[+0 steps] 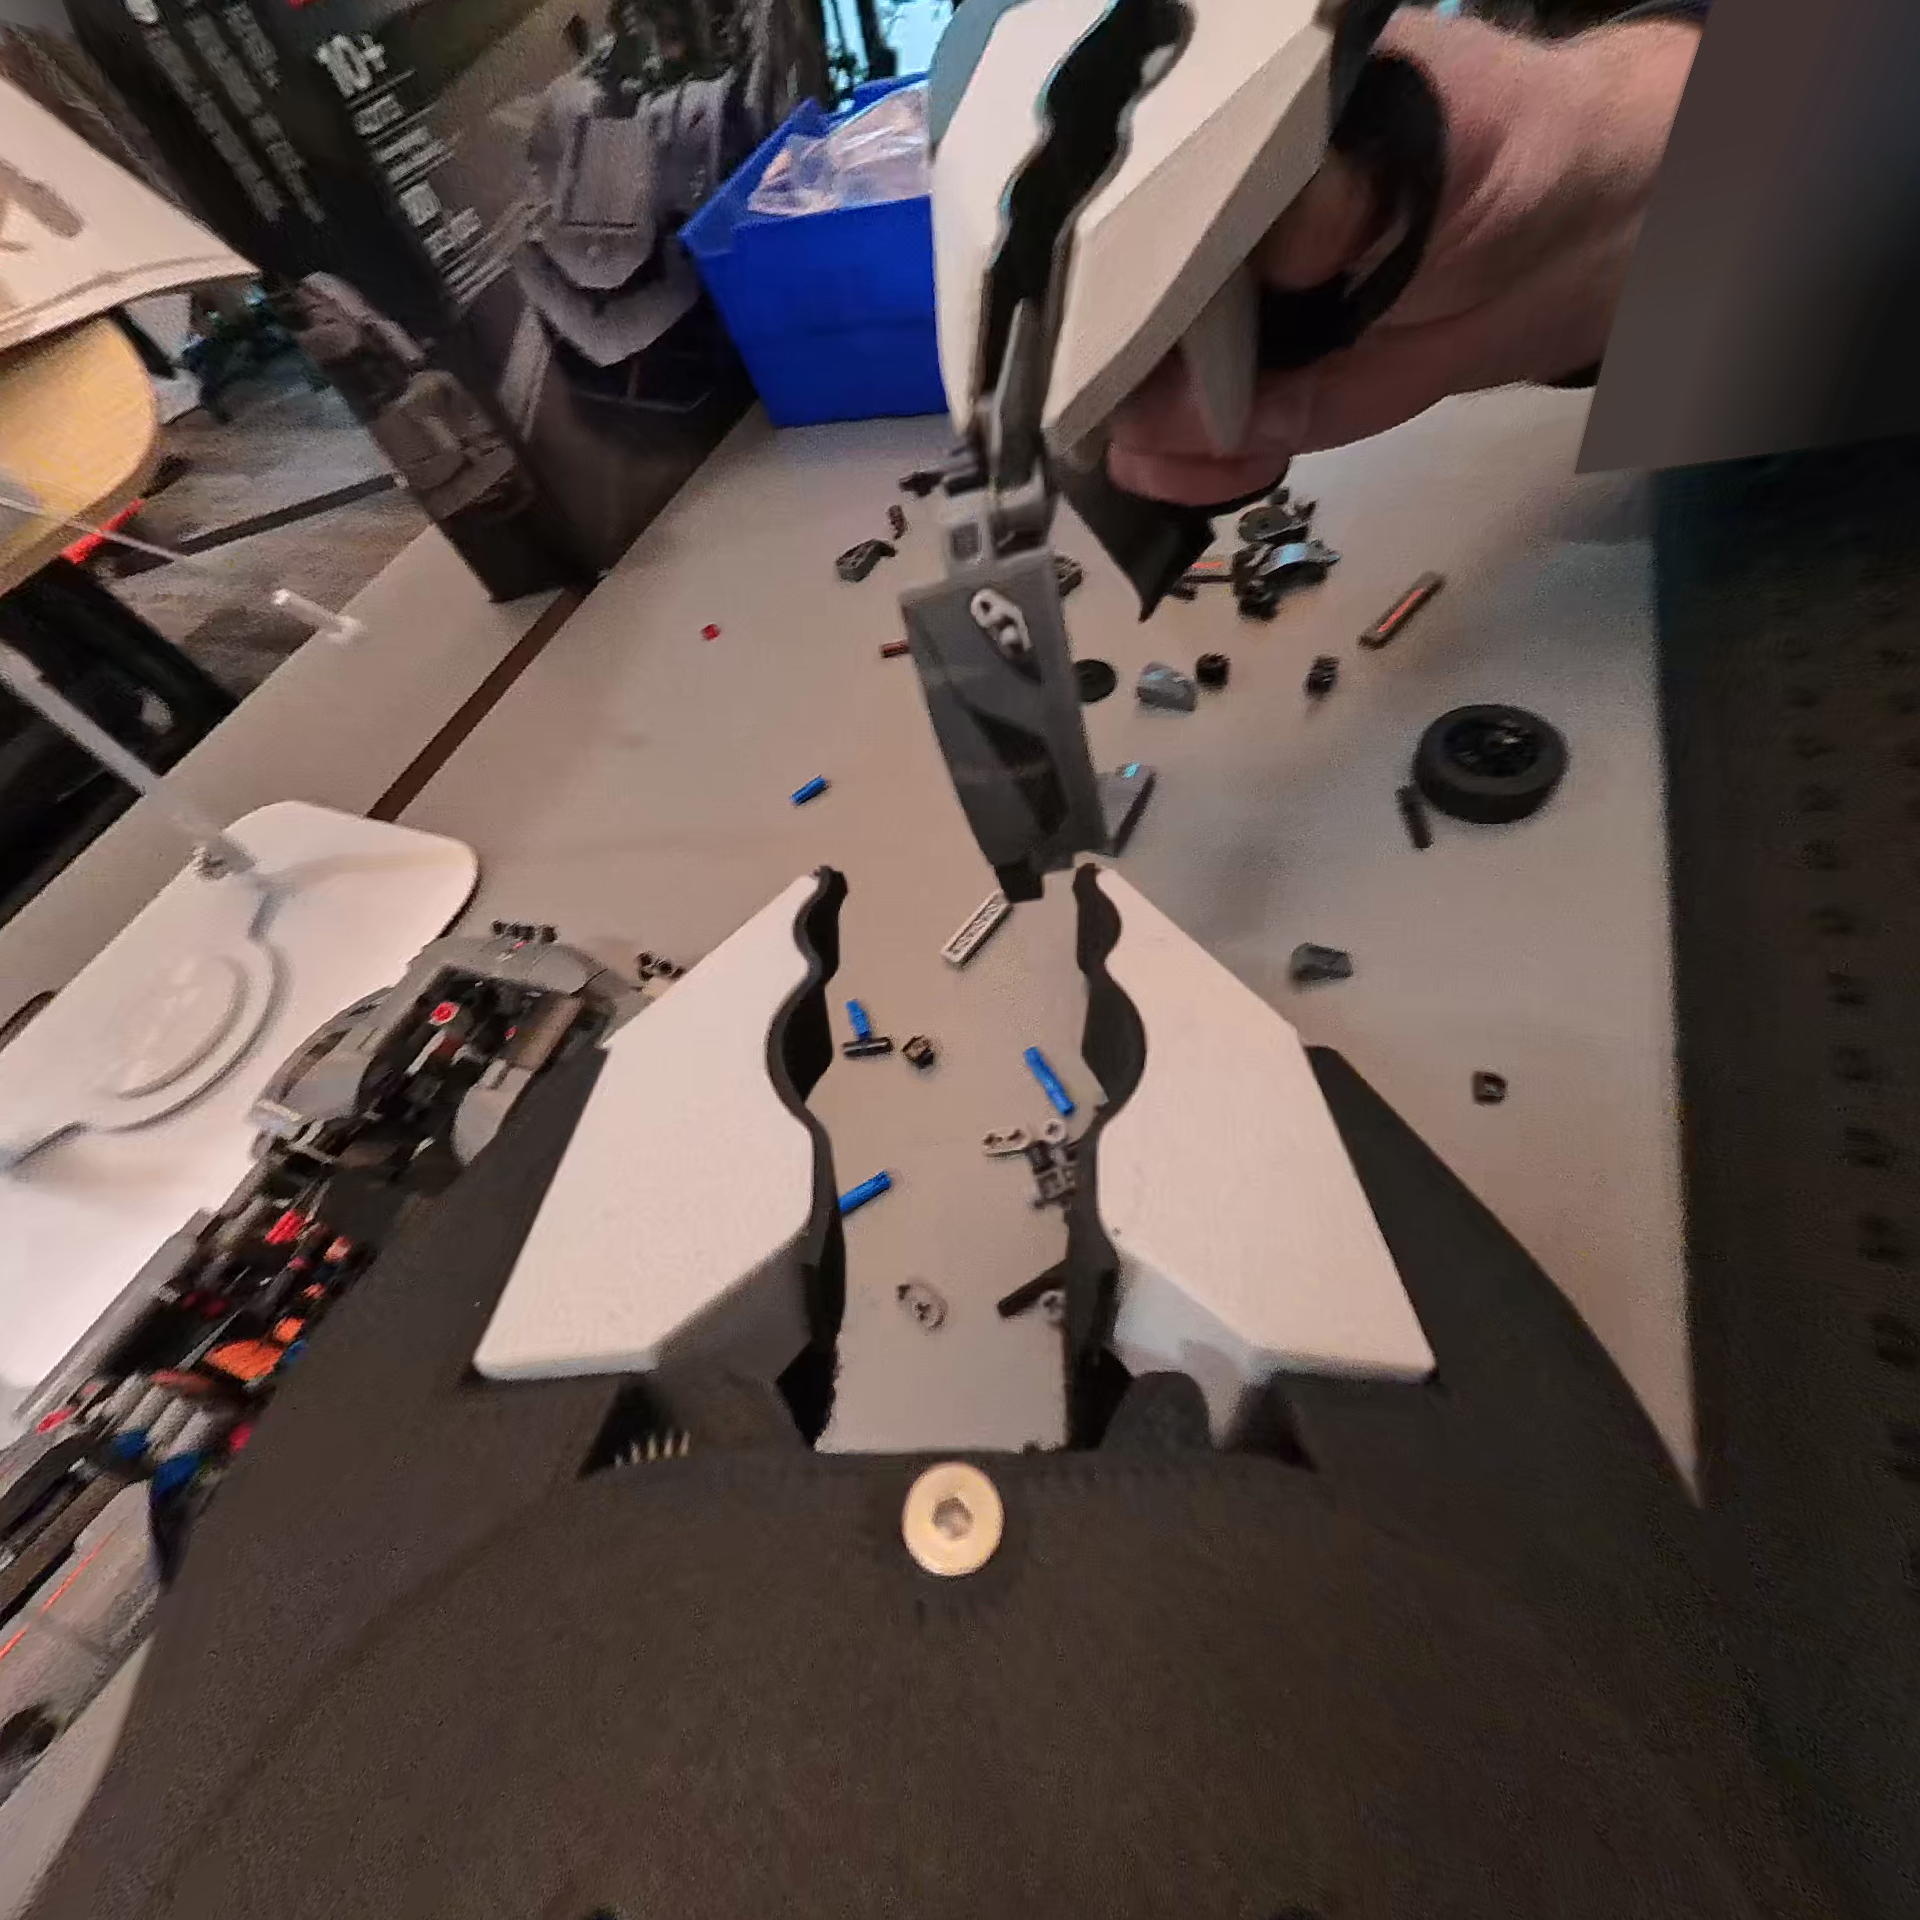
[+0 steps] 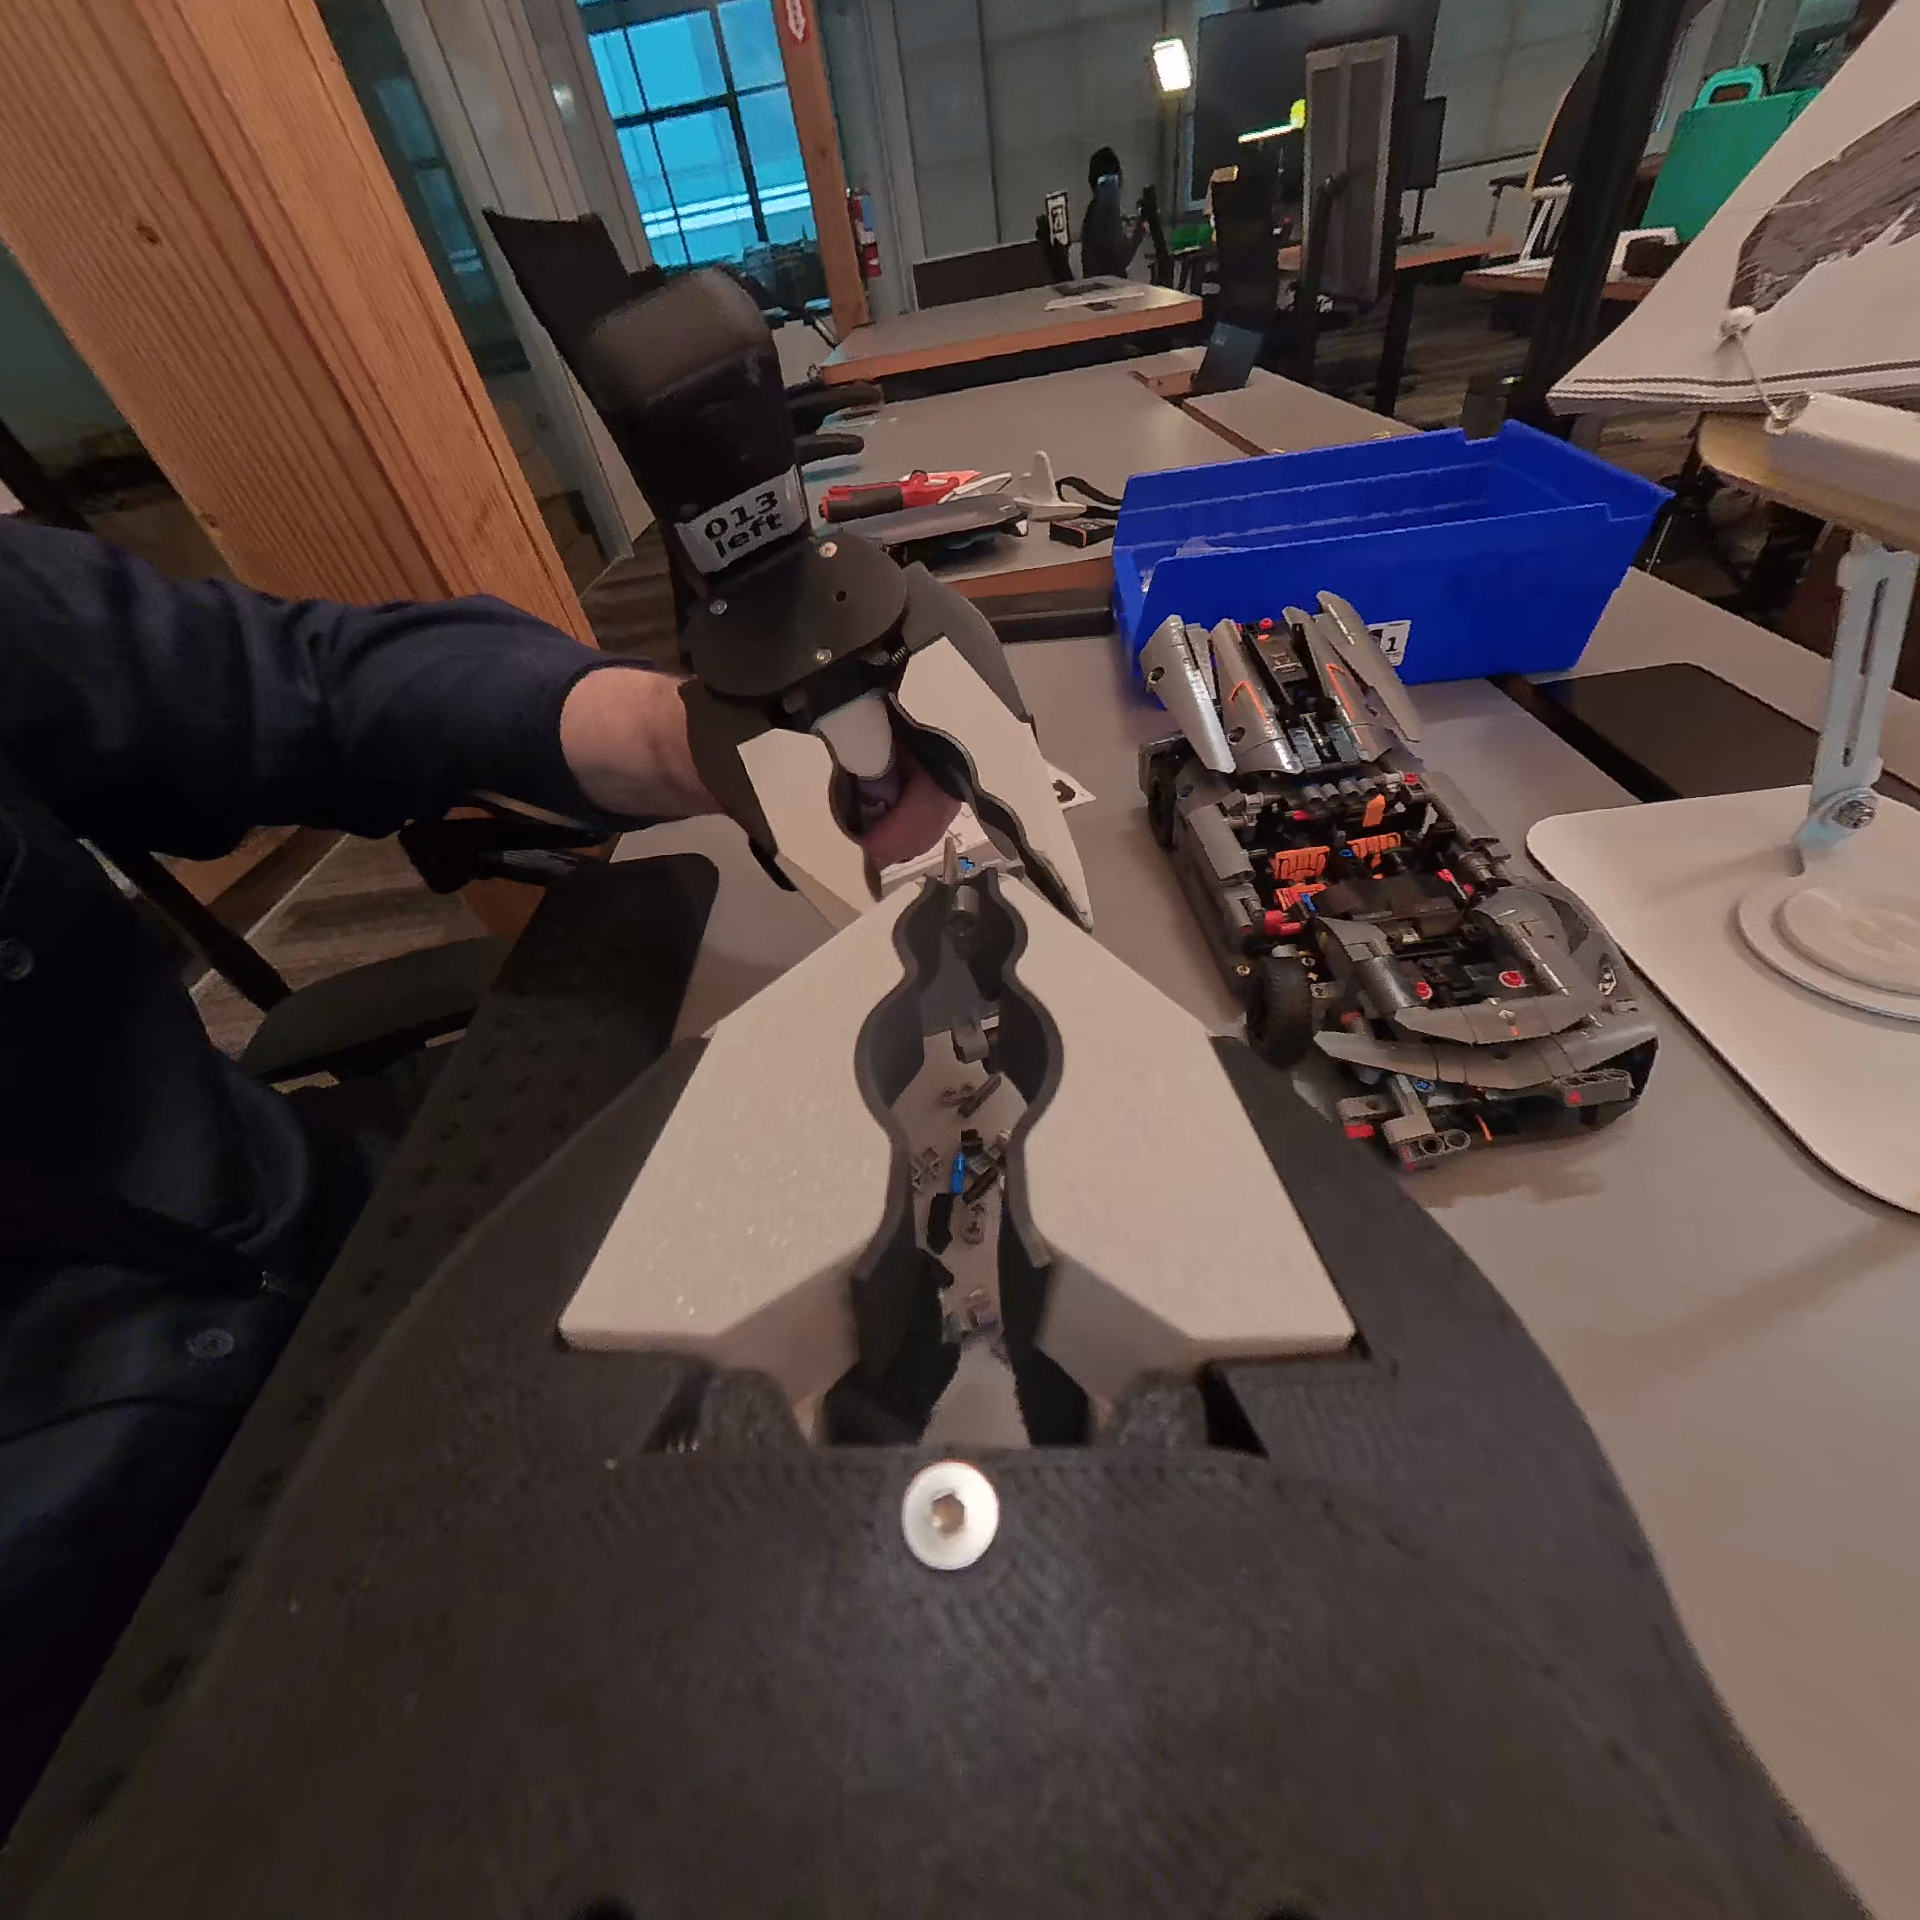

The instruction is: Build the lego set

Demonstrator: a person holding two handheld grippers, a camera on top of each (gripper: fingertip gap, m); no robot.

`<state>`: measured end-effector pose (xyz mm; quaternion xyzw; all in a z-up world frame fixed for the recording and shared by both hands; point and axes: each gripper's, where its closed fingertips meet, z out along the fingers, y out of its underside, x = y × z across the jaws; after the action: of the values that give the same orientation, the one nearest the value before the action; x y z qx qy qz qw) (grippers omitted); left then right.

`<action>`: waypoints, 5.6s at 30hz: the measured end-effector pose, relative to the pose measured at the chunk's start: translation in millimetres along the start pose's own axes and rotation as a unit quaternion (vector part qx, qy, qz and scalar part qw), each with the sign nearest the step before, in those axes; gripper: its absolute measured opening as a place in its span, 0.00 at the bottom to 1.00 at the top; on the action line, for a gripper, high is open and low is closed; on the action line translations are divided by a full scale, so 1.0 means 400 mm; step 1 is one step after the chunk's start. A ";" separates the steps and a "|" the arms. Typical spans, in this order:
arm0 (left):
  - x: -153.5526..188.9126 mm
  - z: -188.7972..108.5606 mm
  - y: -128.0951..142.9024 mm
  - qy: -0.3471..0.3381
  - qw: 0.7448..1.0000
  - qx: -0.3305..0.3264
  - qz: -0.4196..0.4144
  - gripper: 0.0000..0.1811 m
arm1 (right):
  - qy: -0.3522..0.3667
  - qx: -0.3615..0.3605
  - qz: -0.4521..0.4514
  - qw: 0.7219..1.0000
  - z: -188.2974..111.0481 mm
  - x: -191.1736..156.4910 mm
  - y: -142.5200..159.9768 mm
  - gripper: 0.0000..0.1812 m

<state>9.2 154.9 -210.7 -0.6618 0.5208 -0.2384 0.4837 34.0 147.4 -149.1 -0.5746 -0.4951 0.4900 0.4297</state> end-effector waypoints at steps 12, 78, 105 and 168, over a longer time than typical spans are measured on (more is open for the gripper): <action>0.050 0.014 -0.014 0.027 0.999 0.000 0.029 0.14 | -0.020 -0.027 -0.062 0.997 0.031 -0.050 0.026 0.03; 0.092 -0.017 -0.084 -0.201 0.813 -0.088 0.539 0.13 | 0.110 -0.161 -0.235 0.952 0.042 0.014 0.115 0.01; 0.125 0.010 -0.042 -0.167 0.804 -0.111 0.560 0.13 | 0.106 -0.115 -0.211 0.965 0.027 0.009 0.070 0.00; 0.127 0.021 -0.032 -0.158 0.813 -0.112 0.550 0.13 | 0.036 -0.161 -0.150 0.975 0.054 -0.020 0.140 0.05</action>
<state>39.4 111.4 -212.5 -0.3436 0.7370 0.2354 0.5323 20.7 131.8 -206.0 -0.5727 -0.6323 0.3129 0.4175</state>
